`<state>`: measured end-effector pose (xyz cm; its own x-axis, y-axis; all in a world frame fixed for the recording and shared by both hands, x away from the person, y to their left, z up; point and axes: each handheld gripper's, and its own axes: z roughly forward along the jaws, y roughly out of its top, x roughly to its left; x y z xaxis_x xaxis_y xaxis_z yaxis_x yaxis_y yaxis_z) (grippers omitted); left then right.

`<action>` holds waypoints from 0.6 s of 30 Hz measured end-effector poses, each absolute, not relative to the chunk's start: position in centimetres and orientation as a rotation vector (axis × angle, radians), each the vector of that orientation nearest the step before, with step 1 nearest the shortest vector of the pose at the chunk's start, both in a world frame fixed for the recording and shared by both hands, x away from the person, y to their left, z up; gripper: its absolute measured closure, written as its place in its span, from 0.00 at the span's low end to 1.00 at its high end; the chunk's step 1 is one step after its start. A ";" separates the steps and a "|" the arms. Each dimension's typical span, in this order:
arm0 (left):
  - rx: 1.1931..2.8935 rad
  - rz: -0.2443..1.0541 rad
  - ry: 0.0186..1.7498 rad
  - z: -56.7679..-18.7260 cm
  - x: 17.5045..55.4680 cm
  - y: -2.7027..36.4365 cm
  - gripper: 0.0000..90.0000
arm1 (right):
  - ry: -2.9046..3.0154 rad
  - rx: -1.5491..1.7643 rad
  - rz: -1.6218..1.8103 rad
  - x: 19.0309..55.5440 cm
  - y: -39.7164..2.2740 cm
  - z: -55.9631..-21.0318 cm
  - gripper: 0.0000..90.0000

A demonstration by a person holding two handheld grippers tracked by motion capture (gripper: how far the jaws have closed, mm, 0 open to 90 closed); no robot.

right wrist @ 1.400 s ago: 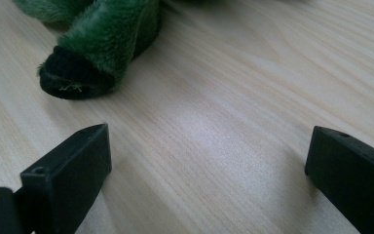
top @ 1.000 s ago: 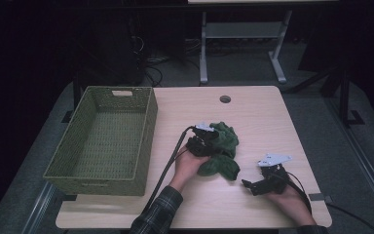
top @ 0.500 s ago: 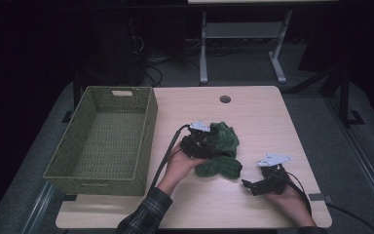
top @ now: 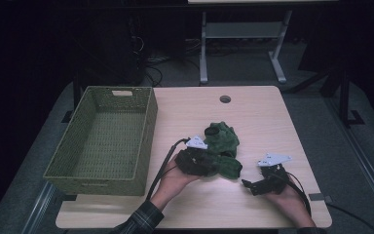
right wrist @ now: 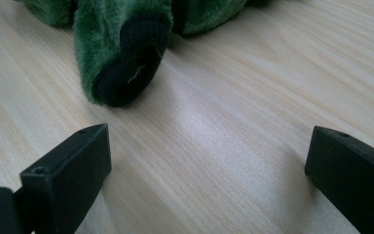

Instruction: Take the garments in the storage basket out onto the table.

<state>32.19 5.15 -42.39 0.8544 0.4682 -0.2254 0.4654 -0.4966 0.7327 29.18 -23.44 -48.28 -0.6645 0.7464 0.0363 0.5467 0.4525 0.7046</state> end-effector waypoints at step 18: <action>2.305 0.142 0.674 -46.5 32.4 3.4 0.70 | 2.425 1.110 1.030 28.7 -23.6 -47.9 0.16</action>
